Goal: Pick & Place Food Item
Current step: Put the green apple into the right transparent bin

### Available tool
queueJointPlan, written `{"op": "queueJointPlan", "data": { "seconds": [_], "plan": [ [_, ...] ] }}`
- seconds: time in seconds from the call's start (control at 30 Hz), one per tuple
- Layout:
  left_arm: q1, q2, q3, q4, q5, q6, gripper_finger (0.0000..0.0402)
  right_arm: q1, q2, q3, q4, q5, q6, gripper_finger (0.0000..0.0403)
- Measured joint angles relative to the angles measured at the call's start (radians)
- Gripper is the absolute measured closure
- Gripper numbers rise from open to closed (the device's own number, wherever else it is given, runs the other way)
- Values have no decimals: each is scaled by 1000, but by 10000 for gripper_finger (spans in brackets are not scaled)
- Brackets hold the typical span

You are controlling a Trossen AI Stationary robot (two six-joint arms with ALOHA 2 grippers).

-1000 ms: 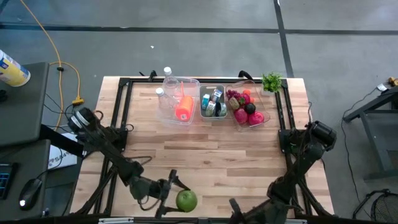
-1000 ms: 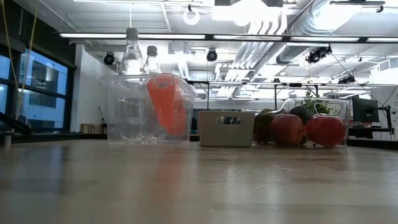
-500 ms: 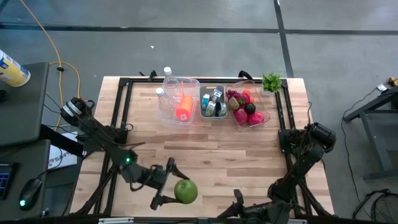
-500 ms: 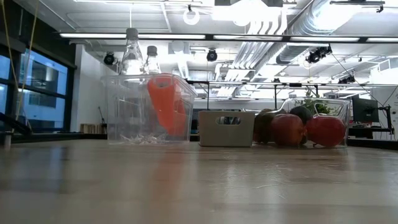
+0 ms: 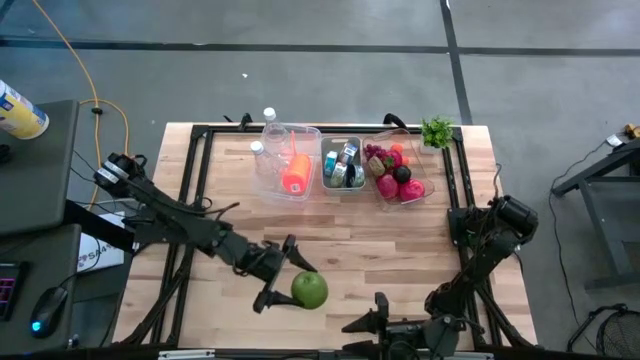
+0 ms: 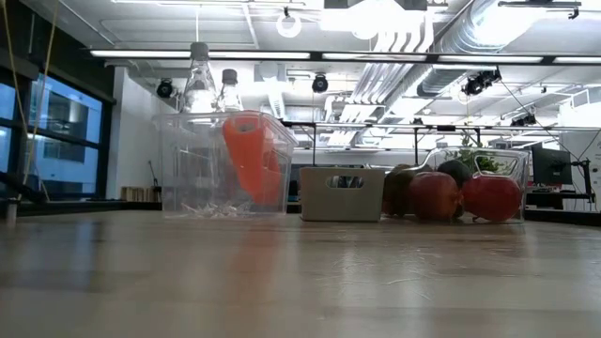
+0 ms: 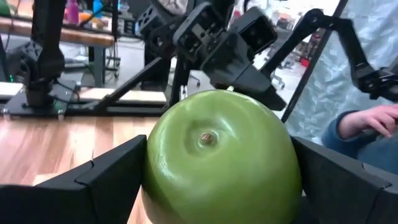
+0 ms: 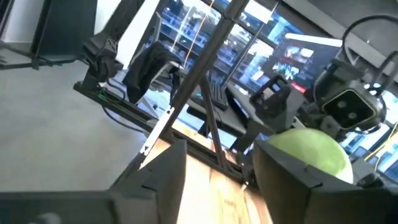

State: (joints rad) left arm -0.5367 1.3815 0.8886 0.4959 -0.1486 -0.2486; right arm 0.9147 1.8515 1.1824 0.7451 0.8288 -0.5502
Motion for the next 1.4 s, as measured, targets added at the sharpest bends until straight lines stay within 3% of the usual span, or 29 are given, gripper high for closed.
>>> {"op": "queueJointPlan", "data": {
  "seconds": [0.17,0.43,0.57,0.73,1.03,1.4],
  "plan": [
    [31,0,0,-12,67,-8,37,-24,0,0,-25,4,65,165],
    [9,2,0,-10,75,-7,37,-58,0,0,-31,13,128,13],
    [-10,2,0,-11,74,-16,37,-80,0,0,-36,21,238,33],
    [-37,2,0,-14,73,-38,37,-88,0,0,-47,105,337,42],
    [-72,3,0,-14,25,-57,37,-47,0,0,-59,120,79,40],
    [-54,24,0,-7,13,-98,37,-92,0,0,-77,47,-212,42]
  ]
}}
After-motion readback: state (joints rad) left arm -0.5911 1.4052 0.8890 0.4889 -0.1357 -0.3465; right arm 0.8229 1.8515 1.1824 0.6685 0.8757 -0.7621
